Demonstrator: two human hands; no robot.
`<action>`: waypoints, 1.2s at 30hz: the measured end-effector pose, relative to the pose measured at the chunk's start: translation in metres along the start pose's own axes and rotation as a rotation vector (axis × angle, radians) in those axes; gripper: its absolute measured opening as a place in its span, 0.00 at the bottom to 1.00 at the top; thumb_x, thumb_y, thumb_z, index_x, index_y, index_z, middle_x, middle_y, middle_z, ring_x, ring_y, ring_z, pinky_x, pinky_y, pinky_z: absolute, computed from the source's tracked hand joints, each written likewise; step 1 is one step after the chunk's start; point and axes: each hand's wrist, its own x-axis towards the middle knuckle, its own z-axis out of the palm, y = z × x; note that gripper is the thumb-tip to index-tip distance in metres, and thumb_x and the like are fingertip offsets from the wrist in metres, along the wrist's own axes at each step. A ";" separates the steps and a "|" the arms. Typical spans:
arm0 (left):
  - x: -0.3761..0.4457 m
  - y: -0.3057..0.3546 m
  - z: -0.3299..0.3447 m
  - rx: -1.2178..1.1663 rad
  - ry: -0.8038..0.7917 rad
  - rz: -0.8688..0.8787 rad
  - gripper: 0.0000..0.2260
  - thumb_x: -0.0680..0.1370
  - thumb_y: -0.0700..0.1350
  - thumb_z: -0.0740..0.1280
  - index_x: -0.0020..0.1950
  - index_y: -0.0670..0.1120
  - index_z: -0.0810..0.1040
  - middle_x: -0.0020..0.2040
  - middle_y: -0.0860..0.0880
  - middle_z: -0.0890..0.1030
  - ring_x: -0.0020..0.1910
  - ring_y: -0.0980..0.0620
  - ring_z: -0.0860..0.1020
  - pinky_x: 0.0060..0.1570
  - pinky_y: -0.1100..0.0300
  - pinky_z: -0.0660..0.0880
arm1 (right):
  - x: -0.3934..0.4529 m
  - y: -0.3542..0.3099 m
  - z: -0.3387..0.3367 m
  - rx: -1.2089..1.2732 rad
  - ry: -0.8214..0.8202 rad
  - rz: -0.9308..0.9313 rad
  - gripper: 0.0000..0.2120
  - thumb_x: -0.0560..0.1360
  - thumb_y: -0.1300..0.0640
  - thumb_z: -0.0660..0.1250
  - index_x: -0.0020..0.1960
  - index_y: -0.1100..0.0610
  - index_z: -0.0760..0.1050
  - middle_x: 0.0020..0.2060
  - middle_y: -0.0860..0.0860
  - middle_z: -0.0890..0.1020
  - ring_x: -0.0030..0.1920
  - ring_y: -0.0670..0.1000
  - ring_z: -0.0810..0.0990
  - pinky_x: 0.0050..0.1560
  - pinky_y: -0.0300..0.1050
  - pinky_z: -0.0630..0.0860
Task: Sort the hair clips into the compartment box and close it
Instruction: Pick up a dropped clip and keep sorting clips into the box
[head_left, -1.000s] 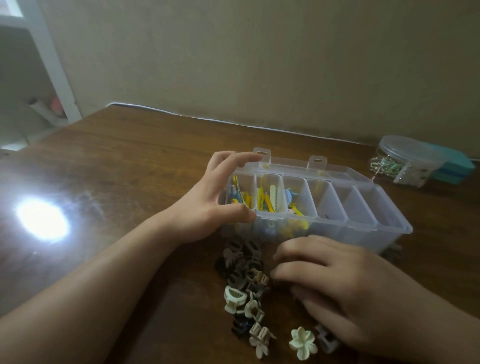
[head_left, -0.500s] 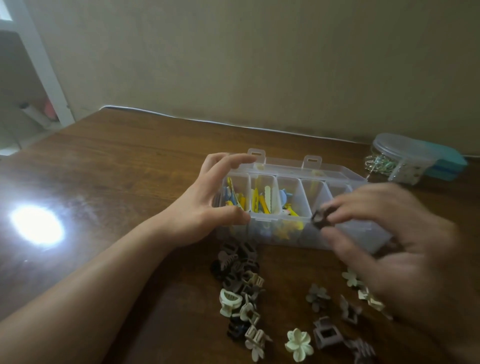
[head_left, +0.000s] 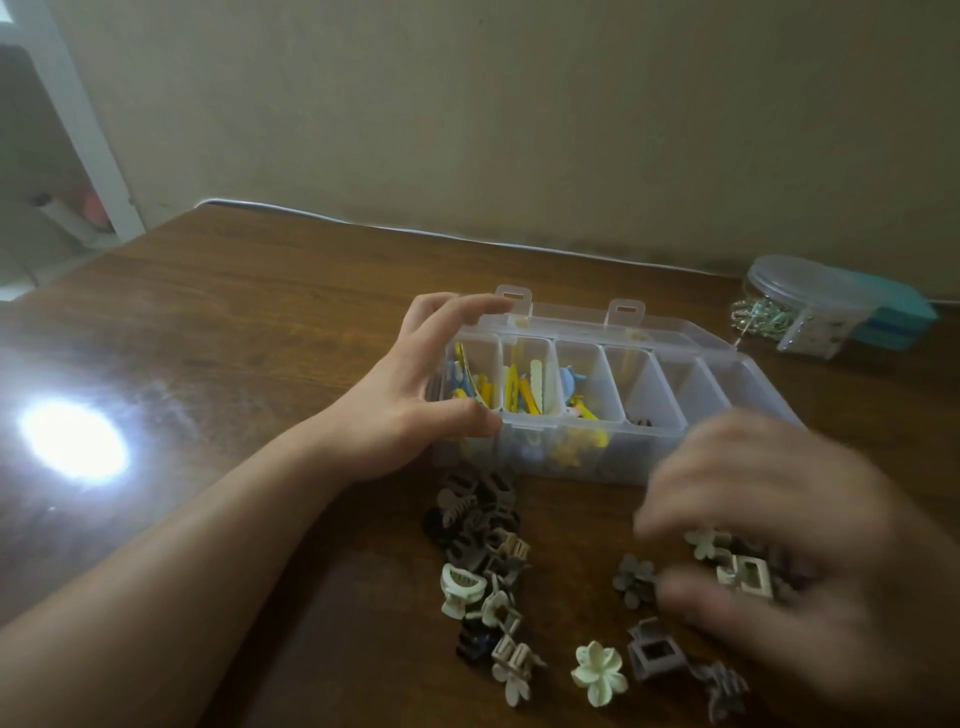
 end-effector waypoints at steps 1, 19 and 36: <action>0.000 0.000 0.000 0.001 0.001 0.002 0.37 0.63 0.59 0.68 0.72 0.62 0.65 0.69 0.57 0.63 0.73 0.56 0.63 0.72 0.45 0.67 | -0.001 -0.003 -0.001 0.027 -0.103 -0.097 0.10 0.73 0.44 0.70 0.49 0.49 0.81 0.47 0.42 0.80 0.51 0.48 0.77 0.48 0.49 0.75; 0.001 0.000 0.001 0.015 0.015 -0.002 0.37 0.62 0.60 0.68 0.72 0.62 0.66 0.67 0.59 0.63 0.72 0.58 0.63 0.73 0.47 0.65 | 0.003 0.029 0.022 -0.184 0.016 0.366 0.28 0.75 0.35 0.55 0.71 0.46 0.65 0.67 0.42 0.67 0.69 0.39 0.61 0.68 0.45 0.60; -0.001 -0.004 -0.003 -0.039 0.016 0.014 0.33 0.67 0.63 0.63 0.73 0.59 0.67 0.68 0.55 0.64 0.70 0.60 0.63 0.62 0.68 0.65 | 0.031 -0.024 0.006 -0.245 0.065 -0.219 0.13 0.76 0.59 0.64 0.57 0.57 0.82 0.52 0.54 0.84 0.49 0.52 0.82 0.47 0.46 0.80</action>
